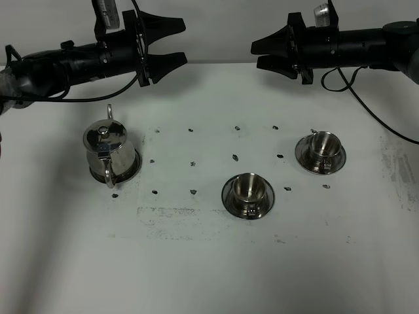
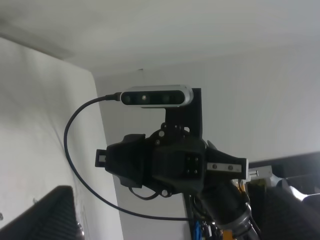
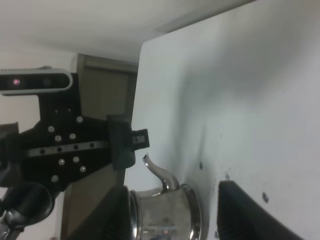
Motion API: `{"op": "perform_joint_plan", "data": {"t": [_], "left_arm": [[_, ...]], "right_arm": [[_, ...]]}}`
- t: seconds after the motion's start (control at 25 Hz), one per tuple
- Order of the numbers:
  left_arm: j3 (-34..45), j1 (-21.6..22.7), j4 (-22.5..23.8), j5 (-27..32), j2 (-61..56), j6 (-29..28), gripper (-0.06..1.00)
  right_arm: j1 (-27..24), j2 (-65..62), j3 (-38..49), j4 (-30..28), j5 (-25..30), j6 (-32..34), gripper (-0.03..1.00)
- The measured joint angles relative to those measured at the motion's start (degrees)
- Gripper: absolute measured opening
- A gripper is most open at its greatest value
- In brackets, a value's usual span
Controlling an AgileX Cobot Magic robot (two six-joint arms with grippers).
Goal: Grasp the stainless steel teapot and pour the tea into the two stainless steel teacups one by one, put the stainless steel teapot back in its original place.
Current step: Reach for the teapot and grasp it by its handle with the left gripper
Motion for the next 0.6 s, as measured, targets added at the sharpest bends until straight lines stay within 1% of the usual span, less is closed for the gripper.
{"op": "perform_joint_plan", "data": {"t": [0.48, 0.6], "left_arm": [[0.0, 0.0, 0.0, 0.0, 0.1, -1.1, 0.73], [-0.1, 0.0, 0.0, -0.1, 0.1, 0.5, 0.73]], "right_arm": [[0.0, 0.0, 0.0, 0.0, -0.1, 0.3, 0.42], [0.0, 0.0, 0.0, -0.1, -0.3, -1.2, 0.42]]}}
